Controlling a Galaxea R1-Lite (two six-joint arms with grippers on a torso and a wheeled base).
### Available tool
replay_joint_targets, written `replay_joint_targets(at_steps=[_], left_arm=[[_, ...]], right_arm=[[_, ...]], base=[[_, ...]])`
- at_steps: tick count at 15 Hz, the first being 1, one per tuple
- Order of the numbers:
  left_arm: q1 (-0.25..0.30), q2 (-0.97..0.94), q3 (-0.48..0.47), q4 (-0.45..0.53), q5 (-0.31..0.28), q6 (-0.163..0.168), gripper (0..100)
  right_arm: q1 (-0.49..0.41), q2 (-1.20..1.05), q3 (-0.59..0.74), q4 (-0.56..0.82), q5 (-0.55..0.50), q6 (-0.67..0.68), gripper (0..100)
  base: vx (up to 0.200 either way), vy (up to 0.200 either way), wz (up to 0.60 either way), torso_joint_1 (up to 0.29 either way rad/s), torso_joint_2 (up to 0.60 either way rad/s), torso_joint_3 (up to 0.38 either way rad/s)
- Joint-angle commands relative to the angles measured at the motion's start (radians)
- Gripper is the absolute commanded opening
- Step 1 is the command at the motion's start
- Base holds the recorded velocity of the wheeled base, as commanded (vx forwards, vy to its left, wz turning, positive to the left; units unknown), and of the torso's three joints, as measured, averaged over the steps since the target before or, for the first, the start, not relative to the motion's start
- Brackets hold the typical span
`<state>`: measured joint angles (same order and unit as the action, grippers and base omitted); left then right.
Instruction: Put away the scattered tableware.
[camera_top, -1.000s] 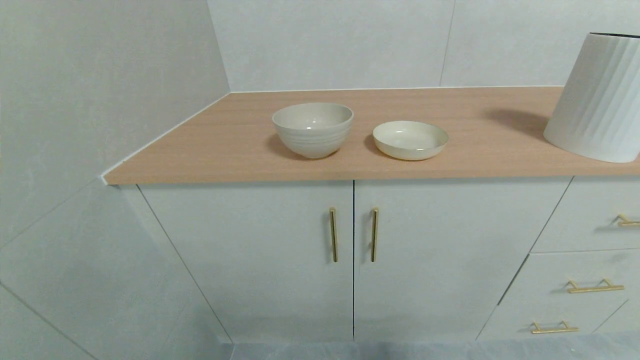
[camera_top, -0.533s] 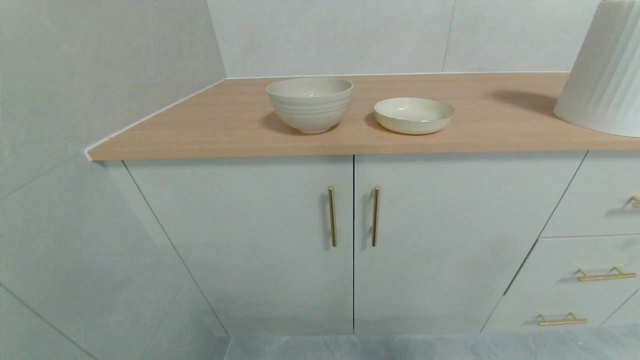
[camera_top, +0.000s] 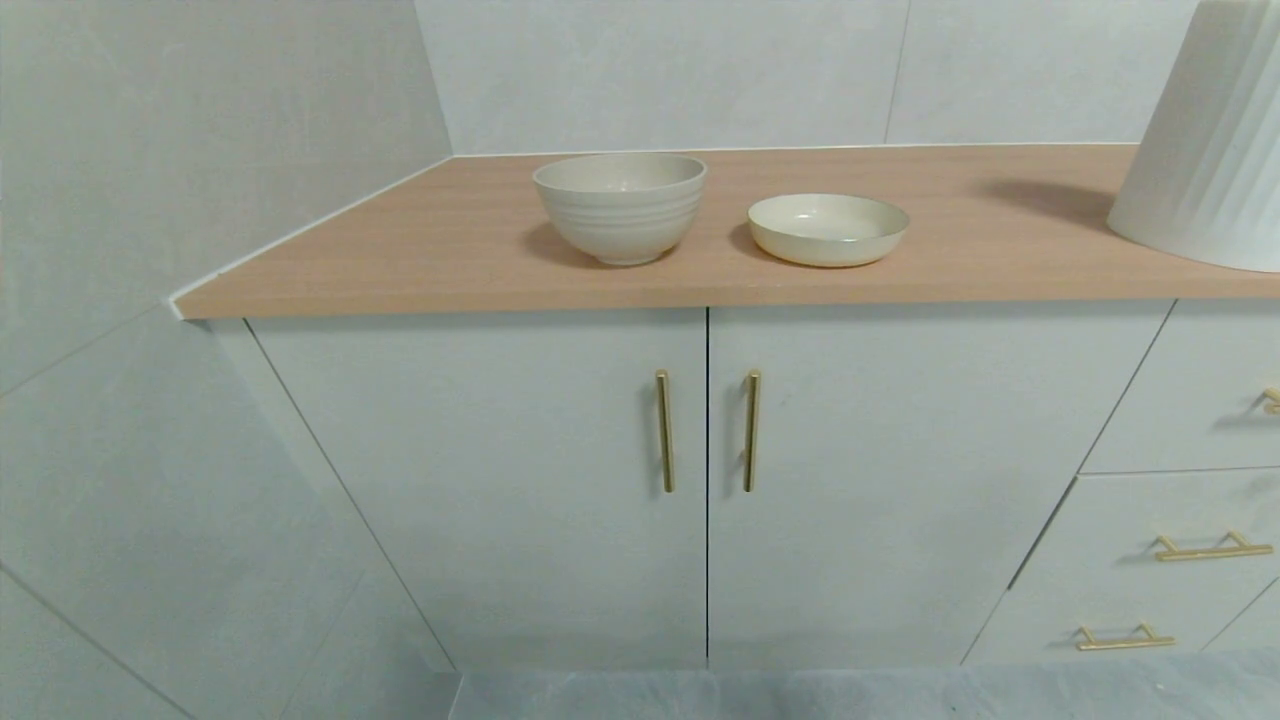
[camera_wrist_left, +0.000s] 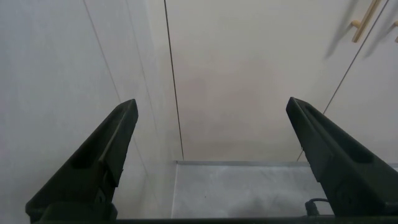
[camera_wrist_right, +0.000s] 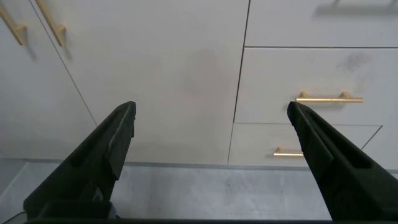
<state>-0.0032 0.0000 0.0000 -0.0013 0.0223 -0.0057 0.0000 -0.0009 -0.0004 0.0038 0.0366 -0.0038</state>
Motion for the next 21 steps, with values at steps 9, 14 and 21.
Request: replay_joint_targets(at_steps=[9,14,21], left_arm=[[0.0,0.0,0.0,0.0,0.001,0.0,100],[0.0,0.0,0.0,0.0,0.001,0.0,100],[0.0,0.0,0.0,0.0,0.001,0.0,100]], right_arm=[[0.008,0.199,-0.136,0.012,0.312,0.045,100],[0.081,0.564,-0.205,-0.001,0.502,0.048,100],[0.382,1.138,-0.411,-0.289,0.41,0.059,100]], base=[[0.0,0.0,0.0,0.0,0.0,0.0],[0.0,0.0,0.0,0.0,0.0,0.0],[0.0,0.0,0.0,0.0,0.0,0.0]])
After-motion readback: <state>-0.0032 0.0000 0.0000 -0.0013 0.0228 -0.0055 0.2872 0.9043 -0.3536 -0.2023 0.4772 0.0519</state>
